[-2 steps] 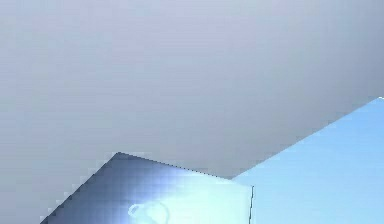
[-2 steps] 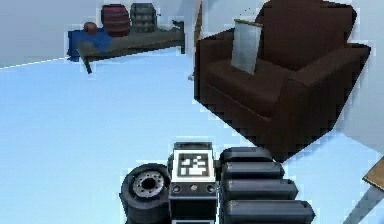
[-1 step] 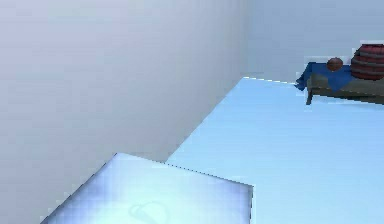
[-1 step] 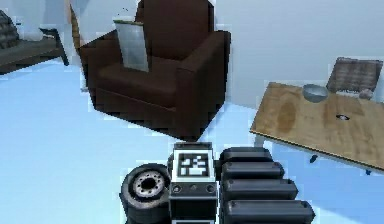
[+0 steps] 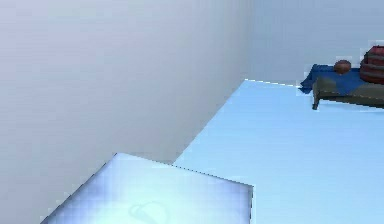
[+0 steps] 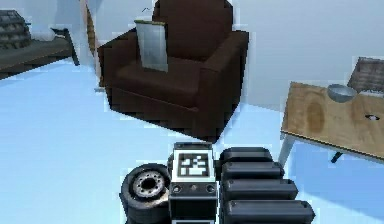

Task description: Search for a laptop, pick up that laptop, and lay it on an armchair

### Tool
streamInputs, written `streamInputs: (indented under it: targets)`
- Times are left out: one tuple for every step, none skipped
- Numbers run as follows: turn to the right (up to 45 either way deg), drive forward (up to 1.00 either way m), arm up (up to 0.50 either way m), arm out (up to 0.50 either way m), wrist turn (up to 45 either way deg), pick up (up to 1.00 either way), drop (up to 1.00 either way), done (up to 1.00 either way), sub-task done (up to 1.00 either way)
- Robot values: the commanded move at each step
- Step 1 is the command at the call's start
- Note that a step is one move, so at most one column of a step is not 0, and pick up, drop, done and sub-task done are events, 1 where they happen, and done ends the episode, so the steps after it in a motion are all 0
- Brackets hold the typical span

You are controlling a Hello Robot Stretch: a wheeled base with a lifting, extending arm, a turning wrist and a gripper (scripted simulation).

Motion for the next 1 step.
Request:
streamInputs:
  targets:
    - [36.0,0.0,0.0,0.0,0.0,0.0,0.0,0.0,0.0]
